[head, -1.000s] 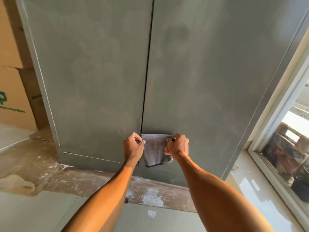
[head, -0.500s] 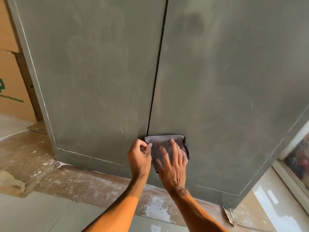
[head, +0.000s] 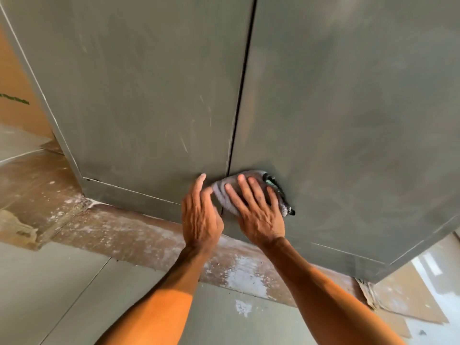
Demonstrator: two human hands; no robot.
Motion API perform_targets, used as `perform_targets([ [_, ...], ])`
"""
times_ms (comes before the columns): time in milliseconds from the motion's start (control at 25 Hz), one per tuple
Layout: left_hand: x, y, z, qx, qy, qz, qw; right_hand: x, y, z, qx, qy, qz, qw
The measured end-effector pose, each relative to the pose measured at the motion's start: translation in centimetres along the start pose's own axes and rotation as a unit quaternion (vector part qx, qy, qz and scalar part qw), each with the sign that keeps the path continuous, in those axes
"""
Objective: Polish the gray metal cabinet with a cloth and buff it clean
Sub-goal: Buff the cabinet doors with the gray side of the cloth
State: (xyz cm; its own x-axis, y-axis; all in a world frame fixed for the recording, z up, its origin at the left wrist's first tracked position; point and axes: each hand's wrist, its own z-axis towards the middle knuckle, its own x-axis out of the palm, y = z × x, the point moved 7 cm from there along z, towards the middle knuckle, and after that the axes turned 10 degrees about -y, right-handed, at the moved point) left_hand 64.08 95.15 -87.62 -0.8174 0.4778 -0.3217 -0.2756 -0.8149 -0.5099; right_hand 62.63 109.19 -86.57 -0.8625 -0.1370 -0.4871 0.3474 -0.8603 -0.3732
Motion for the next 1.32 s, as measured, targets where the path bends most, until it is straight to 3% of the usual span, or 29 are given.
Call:
perform_targets([
  [120,0.0,2.0,-3.0,-0.028,0.017,0.016,0.999,3.2,2.7,-8.4,-0.164,0.112,0.049,0.979],
  [200,0.8,2.1,-4.7,-0.006,0.058,0.018,0.998,4.3,1.5,-12.9,-0.15,0.201,0.081,0.965],
  [320,1.9,2.3,-5.1,0.022,0.087,0.008,0.996,3.0,0.2,-10.5,-0.145,0.148,0.065,0.976],
  [440,1.4,4.0,-4.7,-0.05,0.052,0.02,0.997,2.0,1.9,-3.7,-0.131,0.028,0.02,0.991],
  [520,0.9,5.0,-5.3,-0.084,0.043,0.03,0.995,3.8,4.7,-3.4,-0.216,0.061,-0.003,0.975],
  [640,1.0,4.2,-6.5,-0.056,0.069,0.04,0.995,7.3,6.2,-9.7,-0.377,0.184,-0.048,0.906],
  [720,1.9,2.2,-7.2,-0.016,0.094,0.036,0.995,7.5,4.4,-11.8,-0.385,0.239,-0.042,0.891],
  [840,3.7,-1.2,-8.7,0.026,0.137,0.017,0.99,6.8,2.0,-13.9,-0.348,0.269,0.023,0.898],
  [1000,4.5,-2.9,-9.8,-0.007,0.155,0.019,0.988,5.6,-1.2,-16.4,-0.361,0.254,-0.019,0.897],
  [1320,4.4,-4.9,-11.4,0.072,0.18,0.053,0.98,2.1,-8.9,-22.2,-0.383,0.282,-0.098,0.874],
])
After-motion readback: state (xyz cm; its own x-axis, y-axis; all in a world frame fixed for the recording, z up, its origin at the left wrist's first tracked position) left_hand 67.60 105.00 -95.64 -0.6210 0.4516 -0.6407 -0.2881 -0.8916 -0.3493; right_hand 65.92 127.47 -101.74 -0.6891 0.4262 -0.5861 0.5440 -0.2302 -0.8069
